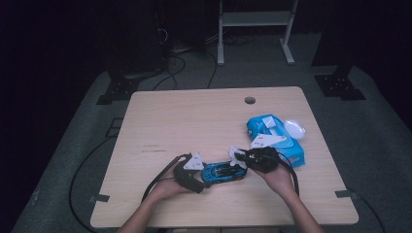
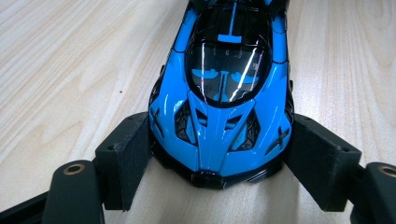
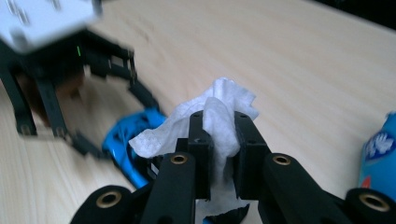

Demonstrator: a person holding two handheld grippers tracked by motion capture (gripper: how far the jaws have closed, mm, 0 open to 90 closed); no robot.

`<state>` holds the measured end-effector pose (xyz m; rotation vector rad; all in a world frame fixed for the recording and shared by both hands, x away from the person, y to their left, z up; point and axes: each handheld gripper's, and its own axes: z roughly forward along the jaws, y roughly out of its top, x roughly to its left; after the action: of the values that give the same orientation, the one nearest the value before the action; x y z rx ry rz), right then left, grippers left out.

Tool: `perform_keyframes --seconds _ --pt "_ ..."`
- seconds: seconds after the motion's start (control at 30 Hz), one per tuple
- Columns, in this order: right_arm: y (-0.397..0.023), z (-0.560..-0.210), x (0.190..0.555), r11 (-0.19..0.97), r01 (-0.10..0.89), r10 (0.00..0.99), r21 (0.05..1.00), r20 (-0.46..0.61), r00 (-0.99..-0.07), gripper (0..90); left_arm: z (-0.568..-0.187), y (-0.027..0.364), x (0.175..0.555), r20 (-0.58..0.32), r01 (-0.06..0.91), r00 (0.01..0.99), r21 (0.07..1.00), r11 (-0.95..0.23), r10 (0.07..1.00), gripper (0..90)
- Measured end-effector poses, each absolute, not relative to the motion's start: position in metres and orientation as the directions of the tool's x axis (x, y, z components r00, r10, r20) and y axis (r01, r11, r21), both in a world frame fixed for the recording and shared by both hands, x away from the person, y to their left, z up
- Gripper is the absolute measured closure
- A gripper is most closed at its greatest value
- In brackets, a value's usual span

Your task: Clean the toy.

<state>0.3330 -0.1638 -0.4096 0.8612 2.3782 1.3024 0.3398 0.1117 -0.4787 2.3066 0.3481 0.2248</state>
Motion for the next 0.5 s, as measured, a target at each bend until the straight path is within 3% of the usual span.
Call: perform_keyframes --seconds 0.23,0.5 --pt "-0.164 -0.395 0.339 0.373 0.338 0.648 0.864 0.018 -0.761 79.2 -0.479 0.112 0.340 0.060 0.172 0.948 0.729 -0.663 0.313 24.8" --pt "-0.167 -0.425 0.330 0.504 0.411 0.592 0.760 0.042 -0.805 78.9 -0.476 0.110 0.339 0.074 0.168 0.948 0.711 -0.683 0.310 20.4"
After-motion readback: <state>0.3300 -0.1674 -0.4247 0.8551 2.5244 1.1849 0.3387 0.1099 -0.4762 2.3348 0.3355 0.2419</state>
